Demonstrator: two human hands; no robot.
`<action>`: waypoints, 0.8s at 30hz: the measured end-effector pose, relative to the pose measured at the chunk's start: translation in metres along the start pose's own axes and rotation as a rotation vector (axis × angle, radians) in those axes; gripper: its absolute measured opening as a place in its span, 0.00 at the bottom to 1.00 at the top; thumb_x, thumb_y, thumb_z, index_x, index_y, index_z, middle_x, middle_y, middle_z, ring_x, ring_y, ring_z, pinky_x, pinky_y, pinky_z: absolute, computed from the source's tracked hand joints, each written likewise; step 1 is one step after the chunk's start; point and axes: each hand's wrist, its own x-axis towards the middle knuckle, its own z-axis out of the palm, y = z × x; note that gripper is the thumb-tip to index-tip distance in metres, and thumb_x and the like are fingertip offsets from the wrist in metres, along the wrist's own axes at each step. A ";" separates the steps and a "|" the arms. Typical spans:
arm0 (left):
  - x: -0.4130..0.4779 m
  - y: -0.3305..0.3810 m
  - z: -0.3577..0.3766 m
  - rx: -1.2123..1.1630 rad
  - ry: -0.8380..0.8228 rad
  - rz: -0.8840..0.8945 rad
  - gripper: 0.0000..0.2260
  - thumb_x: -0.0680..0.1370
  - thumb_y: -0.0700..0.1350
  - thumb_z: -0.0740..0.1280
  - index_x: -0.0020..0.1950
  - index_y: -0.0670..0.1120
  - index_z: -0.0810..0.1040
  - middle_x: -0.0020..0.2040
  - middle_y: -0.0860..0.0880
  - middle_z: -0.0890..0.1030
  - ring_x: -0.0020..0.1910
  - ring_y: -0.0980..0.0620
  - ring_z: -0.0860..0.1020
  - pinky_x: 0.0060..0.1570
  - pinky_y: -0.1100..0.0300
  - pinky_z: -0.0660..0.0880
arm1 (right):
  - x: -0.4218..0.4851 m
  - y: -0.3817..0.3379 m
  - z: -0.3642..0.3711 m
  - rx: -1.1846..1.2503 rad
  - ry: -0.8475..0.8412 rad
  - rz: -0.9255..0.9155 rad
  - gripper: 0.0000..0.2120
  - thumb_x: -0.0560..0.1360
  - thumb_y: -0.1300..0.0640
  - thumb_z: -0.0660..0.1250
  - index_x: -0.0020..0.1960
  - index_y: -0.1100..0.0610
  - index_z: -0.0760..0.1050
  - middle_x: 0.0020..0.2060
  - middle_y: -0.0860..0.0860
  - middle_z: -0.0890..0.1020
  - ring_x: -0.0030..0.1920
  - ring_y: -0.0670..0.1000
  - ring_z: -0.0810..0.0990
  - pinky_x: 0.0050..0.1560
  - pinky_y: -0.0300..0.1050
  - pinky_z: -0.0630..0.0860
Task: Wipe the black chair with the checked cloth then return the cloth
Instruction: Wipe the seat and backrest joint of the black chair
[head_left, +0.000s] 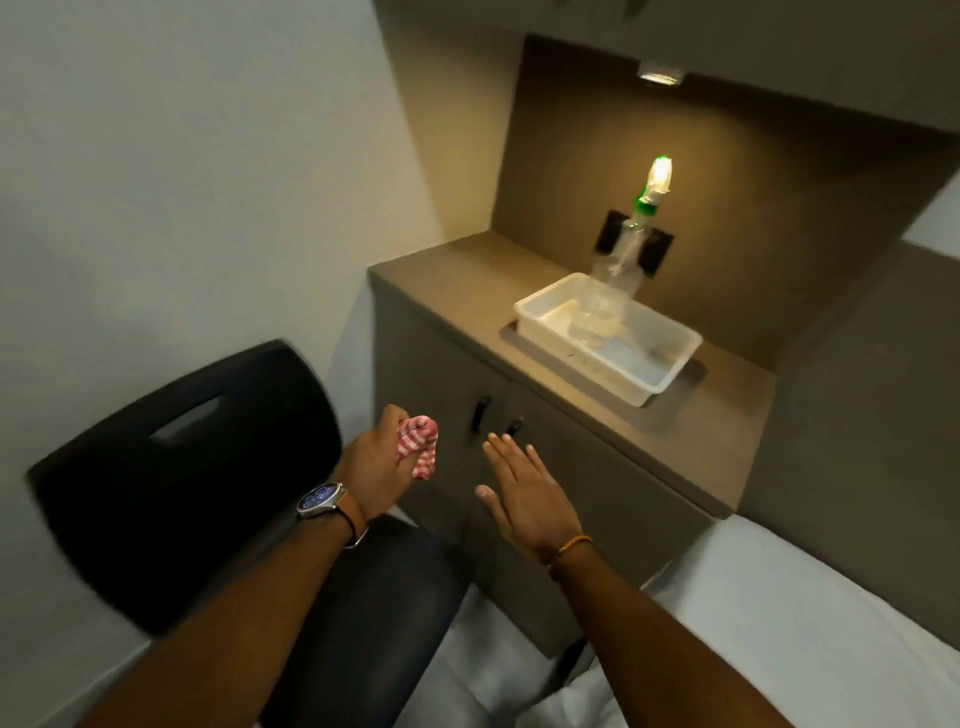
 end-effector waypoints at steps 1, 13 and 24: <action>-0.022 -0.015 -0.002 -0.005 0.018 -0.013 0.14 0.76 0.60 0.63 0.56 0.56 0.66 0.42 0.52 0.83 0.41 0.43 0.84 0.37 0.55 0.77 | 0.005 -0.017 0.012 0.019 -0.026 -0.069 0.30 0.88 0.46 0.59 0.85 0.59 0.60 0.84 0.55 0.63 0.86 0.55 0.57 0.85 0.58 0.52; -0.257 -0.203 0.004 -0.167 -0.151 -0.589 0.22 0.79 0.68 0.52 0.60 0.57 0.75 0.50 0.54 0.85 0.49 0.57 0.85 0.53 0.54 0.83 | -0.019 -0.169 0.200 0.110 -0.417 -0.423 0.27 0.90 0.48 0.53 0.86 0.56 0.57 0.86 0.52 0.57 0.87 0.53 0.51 0.85 0.53 0.43; -0.388 -0.300 0.088 -0.200 -0.128 -0.776 0.15 0.75 0.63 0.55 0.59 0.60 0.68 0.46 0.60 0.84 0.41 0.60 0.84 0.47 0.55 0.84 | -0.023 -0.216 0.309 0.037 -0.604 -0.576 0.26 0.90 0.48 0.52 0.86 0.55 0.57 0.87 0.50 0.56 0.87 0.53 0.48 0.86 0.56 0.45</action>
